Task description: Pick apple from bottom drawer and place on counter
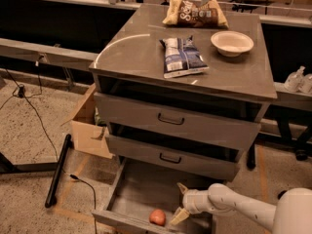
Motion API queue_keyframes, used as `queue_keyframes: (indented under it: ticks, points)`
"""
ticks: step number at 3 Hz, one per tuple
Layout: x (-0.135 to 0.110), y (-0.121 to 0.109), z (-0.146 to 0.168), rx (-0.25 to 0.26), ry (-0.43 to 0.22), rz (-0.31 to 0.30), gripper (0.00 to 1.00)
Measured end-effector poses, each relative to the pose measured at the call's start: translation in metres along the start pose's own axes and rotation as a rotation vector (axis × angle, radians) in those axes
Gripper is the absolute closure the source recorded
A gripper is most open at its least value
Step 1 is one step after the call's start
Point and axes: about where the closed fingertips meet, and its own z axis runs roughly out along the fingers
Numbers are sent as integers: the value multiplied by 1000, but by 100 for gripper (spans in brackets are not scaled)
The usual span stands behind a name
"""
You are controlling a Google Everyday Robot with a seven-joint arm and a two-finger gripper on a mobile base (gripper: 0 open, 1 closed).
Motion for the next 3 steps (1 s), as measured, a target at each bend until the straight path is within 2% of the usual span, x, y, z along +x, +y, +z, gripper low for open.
queue_keyframes:
  ticks: [2,3]
  points:
    - [7,-3,40,-31,-12,-5,0]
    - [13,-11,56,-26,-1,17,0]
